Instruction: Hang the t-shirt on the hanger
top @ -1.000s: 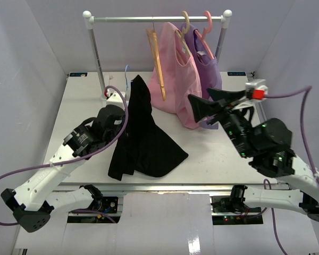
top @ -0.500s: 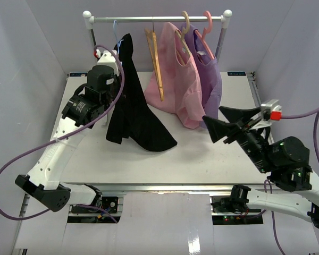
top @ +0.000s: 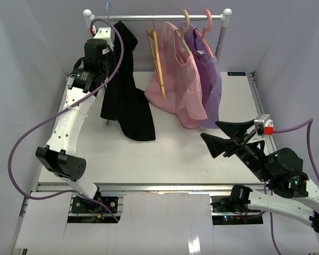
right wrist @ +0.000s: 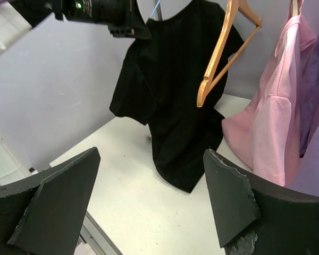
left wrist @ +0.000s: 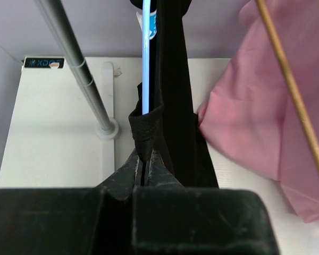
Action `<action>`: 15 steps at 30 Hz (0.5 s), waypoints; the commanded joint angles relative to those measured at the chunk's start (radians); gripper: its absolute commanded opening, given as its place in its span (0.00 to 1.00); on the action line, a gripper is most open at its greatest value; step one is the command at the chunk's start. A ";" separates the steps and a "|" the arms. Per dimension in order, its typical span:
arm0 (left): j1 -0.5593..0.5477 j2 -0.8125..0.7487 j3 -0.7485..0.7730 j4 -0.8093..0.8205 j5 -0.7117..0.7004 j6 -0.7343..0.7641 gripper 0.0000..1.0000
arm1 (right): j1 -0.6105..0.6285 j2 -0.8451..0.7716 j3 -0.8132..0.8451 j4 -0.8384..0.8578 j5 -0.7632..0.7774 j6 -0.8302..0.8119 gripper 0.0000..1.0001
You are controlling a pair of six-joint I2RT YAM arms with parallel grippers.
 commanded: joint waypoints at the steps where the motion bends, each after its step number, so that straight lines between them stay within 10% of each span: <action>1: 0.052 -0.038 -0.032 0.084 0.061 0.013 0.00 | 0.001 -0.014 -0.007 0.060 0.012 0.004 0.85; 8: 0.073 -0.089 -0.177 0.150 0.130 0.029 0.02 | 0.001 -0.023 -0.015 0.060 0.029 0.002 0.86; 12: 0.074 -0.108 -0.180 0.118 0.145 0.036 0.54 | 0.001 -0.025 -0.014 0.059 0.040 0.001 0.86; 15: 0.074 -0.161 -0.179 0.097 0.150 0.041 0.68 | 0.001 -0.033 -0.015 0.059 0.054 -0.004 0.86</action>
